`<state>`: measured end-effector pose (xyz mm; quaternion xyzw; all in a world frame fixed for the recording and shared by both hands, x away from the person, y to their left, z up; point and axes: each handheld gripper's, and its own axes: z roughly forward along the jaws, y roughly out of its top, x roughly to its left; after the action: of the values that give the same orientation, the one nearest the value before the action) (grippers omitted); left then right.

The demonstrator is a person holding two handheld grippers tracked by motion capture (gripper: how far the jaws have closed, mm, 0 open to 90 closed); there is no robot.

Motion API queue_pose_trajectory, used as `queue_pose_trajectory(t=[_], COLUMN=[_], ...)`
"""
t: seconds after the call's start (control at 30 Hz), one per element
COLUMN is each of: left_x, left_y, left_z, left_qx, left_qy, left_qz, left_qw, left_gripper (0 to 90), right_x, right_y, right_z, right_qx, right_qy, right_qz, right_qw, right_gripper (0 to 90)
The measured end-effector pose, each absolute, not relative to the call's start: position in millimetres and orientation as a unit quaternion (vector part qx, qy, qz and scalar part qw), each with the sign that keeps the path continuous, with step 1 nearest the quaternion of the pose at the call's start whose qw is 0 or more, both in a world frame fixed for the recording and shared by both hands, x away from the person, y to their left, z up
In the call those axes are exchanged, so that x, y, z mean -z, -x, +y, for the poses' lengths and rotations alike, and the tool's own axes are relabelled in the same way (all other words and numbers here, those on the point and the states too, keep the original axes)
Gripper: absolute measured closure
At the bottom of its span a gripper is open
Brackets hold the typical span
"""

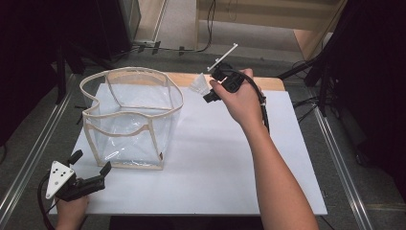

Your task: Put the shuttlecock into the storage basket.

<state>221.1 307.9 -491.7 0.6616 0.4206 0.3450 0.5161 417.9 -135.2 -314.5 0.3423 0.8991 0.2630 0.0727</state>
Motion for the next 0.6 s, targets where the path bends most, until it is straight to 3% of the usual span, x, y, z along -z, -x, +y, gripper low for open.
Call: queue_pose_trajectory(t=[0.6], left_x=[491], left_y=[-221], left_z=[309], left_qx=[-0.343], left_qy=[-0.660], left_qz=[0.422], left_qw=[0.519], left_gripper=[0.0], right_x=[298], right_y=[-417], right_z=[-125], right_qx=[-0.273], right_qy=[-0.333], right_qz=[0.899], right_qw=[0.080], right_gripper=[62.8])
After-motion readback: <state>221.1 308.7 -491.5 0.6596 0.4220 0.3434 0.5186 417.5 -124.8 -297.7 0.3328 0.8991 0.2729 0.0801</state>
